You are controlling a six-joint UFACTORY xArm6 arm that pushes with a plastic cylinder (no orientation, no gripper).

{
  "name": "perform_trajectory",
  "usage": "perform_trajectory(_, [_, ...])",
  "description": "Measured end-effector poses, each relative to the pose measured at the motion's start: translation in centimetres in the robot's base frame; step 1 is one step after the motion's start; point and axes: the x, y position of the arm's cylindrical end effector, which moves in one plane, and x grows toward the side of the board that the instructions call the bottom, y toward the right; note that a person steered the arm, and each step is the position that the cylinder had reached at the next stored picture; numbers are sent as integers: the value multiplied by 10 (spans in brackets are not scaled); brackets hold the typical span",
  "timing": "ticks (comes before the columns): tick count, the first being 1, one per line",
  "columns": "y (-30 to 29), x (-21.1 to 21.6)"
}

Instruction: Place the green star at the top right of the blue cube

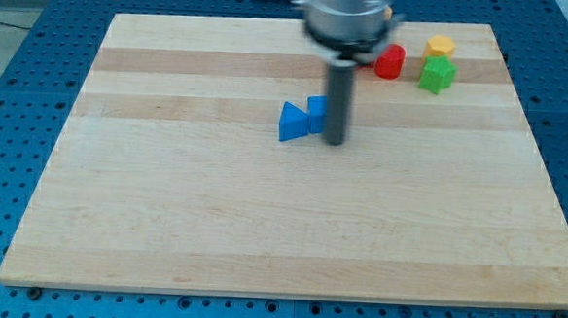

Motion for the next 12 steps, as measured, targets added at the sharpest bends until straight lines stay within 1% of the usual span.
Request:
perform_trajectory(1, [102, -52])
perform_trajectory(2, [147, -113])
perform_trajectory(3, [137, -122])
perform_trajectory(4, [77, -76])
perform_trajectory(5, [69, -73])
perform_trajectory(6, [81, -94])
perform_trajectory(7, [24, -63])
perform_trajectory(8, [-46, -23])
perform_trajectory(10, [32, -58])
perform_trajectory(11, [20, -106])
perform_trajectory(12, [-55, -80])
